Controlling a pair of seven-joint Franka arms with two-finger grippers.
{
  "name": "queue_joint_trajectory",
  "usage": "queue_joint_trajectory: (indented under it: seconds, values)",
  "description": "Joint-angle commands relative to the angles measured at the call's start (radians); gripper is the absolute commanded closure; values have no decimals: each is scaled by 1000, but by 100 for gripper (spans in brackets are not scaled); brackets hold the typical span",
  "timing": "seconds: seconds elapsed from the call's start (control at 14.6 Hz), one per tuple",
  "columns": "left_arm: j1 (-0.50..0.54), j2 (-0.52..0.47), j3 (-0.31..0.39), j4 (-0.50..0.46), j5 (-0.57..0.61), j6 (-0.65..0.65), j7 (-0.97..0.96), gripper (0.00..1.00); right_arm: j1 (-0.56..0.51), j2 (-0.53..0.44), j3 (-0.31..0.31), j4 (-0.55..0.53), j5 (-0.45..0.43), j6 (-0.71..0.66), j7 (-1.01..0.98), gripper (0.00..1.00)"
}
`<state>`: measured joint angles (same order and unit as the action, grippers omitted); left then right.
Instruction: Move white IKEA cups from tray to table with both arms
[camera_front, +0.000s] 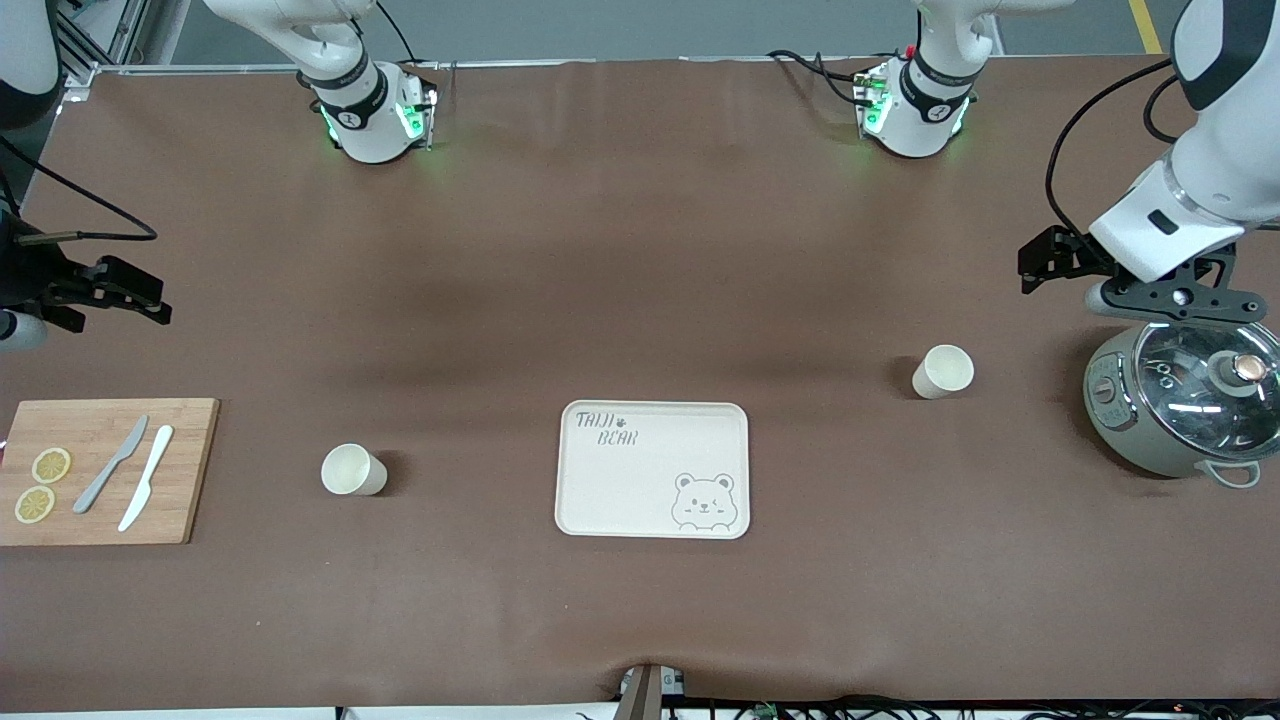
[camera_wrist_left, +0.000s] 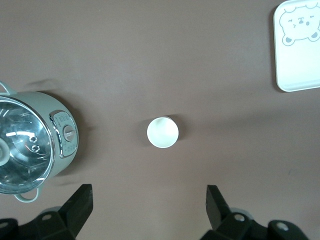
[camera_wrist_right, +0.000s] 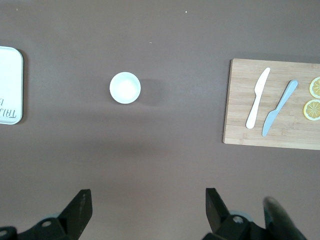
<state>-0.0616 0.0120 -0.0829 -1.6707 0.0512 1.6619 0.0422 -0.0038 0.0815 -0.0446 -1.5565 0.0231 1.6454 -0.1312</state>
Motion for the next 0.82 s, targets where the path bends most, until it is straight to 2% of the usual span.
queue_joint_trajectory:
  seconds: [0.0,0.75]
  values:
    - [6,-1,-3,17,-16,-24,1,0,-2,1,6,9,-19,1,2,0]
    - [6,6,-5,9,-14,-24,-4,0,-4,1,6,9,-19,-4,1,0]
